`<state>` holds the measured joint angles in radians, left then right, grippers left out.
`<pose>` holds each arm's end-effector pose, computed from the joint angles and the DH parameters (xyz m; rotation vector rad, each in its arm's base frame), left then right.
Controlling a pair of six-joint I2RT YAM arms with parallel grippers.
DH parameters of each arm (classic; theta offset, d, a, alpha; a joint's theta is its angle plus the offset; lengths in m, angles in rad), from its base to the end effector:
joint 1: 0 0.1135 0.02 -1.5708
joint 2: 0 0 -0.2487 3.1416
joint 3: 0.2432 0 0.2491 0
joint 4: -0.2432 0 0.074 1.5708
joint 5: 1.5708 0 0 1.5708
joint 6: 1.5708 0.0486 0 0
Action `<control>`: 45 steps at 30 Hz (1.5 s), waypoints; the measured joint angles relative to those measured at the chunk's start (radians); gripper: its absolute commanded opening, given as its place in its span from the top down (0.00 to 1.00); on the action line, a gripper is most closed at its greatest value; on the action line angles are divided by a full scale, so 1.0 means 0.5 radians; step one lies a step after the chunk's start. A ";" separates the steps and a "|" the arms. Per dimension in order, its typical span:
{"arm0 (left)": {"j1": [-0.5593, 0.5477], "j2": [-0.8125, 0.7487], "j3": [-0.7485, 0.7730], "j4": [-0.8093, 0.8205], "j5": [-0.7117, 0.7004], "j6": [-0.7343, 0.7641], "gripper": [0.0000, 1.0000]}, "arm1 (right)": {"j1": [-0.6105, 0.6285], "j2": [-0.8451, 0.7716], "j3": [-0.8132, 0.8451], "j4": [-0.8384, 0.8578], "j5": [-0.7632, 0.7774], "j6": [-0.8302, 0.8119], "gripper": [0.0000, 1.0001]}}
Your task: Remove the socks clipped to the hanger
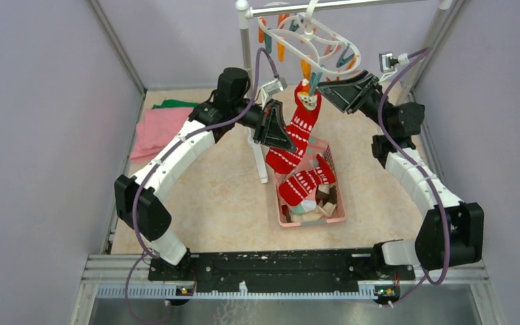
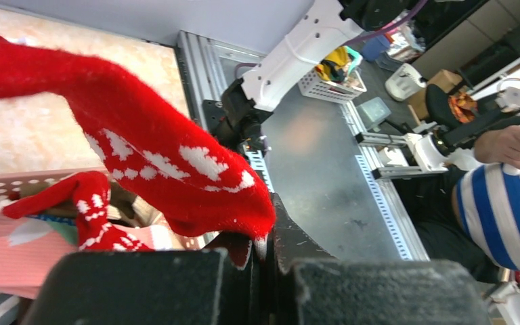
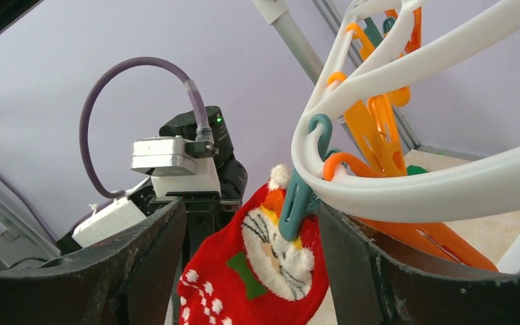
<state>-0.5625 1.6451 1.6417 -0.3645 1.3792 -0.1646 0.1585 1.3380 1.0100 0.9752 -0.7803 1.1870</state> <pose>0.2775 -0.2313 0.3907 1.3227 1.5266 -1.7840 0.2883 0.0807 0.3998 -0.2227 1.2499 1.5402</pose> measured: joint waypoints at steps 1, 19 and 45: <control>0.000 -0.002 -0.006 0.013 0.028 -0.023 1.00 | 0.000 0.000 0.000 -0.006 0.001 -0.018 0.30; 0.002 -0.028 -0.067 0.228 0.156 -0.245 1.00 | 0.114 0.210 0.069 0.136 0.137 0.024 0.46; -0.040 -0.003 -0.149 -0.199 -0.330 0.417 1.00 | 0.123 0.072 0.086 -0.216 0.356 -0.218 0.77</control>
<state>-0.5827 1.6436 1.5673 -0.4641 1.2140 0.0441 0.2199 1.3743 1.0531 0.8673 -0.6022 1.0779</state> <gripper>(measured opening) 0.017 0.161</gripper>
